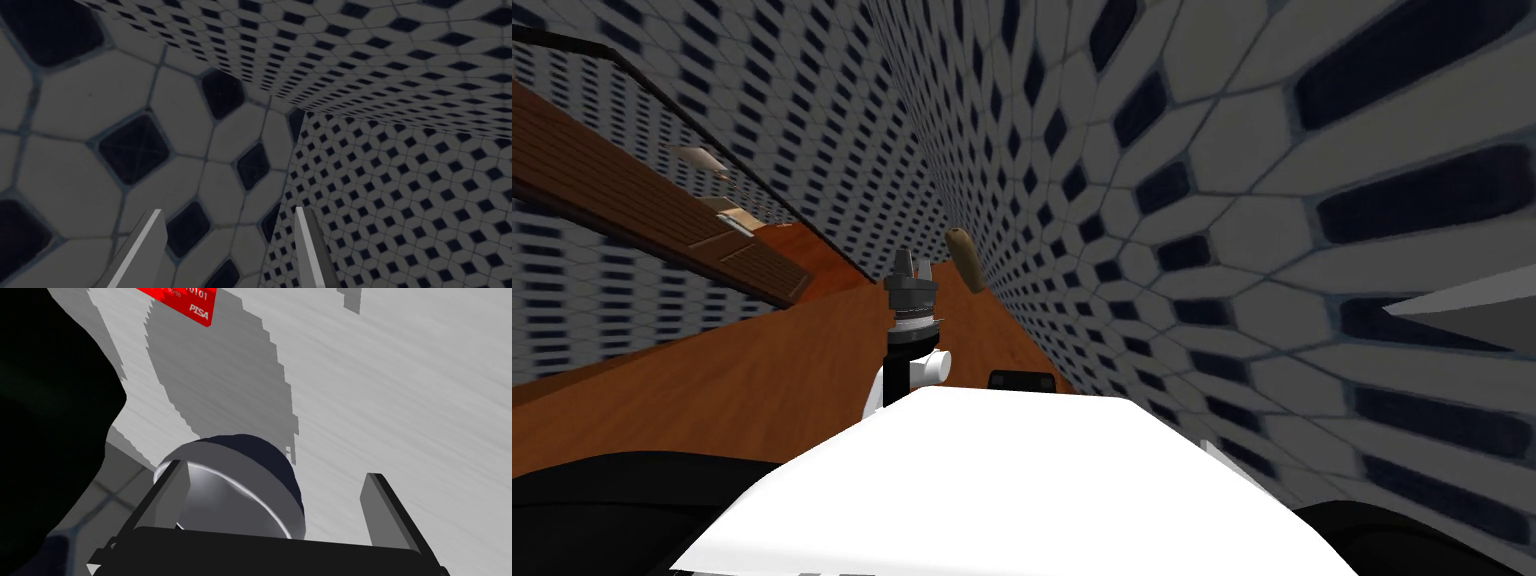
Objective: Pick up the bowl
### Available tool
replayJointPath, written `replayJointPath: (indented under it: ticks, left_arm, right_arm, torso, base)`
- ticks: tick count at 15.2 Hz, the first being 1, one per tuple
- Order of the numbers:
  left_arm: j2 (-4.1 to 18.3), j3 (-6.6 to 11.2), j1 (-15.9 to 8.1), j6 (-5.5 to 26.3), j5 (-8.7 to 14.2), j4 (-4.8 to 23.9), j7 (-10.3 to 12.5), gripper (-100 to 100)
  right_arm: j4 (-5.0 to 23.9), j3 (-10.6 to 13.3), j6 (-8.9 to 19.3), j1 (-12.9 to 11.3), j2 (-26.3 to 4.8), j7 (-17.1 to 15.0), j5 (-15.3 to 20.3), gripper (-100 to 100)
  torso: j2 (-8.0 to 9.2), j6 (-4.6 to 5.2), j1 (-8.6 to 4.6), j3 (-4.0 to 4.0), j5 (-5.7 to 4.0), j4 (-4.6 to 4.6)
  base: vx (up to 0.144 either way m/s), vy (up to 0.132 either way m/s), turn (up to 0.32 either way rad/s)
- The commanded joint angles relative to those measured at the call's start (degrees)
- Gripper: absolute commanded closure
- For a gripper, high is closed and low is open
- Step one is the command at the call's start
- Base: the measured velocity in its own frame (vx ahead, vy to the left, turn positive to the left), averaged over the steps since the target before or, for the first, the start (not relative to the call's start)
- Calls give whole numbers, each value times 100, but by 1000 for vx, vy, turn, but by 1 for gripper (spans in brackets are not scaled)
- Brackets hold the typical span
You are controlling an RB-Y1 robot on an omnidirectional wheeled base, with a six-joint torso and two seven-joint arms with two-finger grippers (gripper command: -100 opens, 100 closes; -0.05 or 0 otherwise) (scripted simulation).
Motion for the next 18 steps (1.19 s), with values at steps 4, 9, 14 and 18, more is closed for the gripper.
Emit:
replayJointPath:
  ticks: [4,9,14,18]
  left_arm:
    - [0,1,1,0,0,0,0,0]
    - [0,0,0,0,0,0,0,0]
    - [0,1,1,0,0,0,0,0]
    - [0,1,2,0,0,0,0,0]
  right_arm:
    - [393,-99,-178,-49,107,-282,540,-100]
    - [822,-171,-402,-231,278,-473,976,-100]
    - [1059,231,-363,-339,203,-235,654,-100]
    - [1313,569,-318,-454,104,8,184,-100]
  torso:
    - [1,4,0,0,0,0]
    - [3,1,0,2,-1,1]
    - [2,10,3,1,0,1]
    - [-1,12,5,0,1,0]
  base:
    - [-14,0,355]
    - [-21,0,375]
    - [-15,1,118]
    - [-4,2,17]
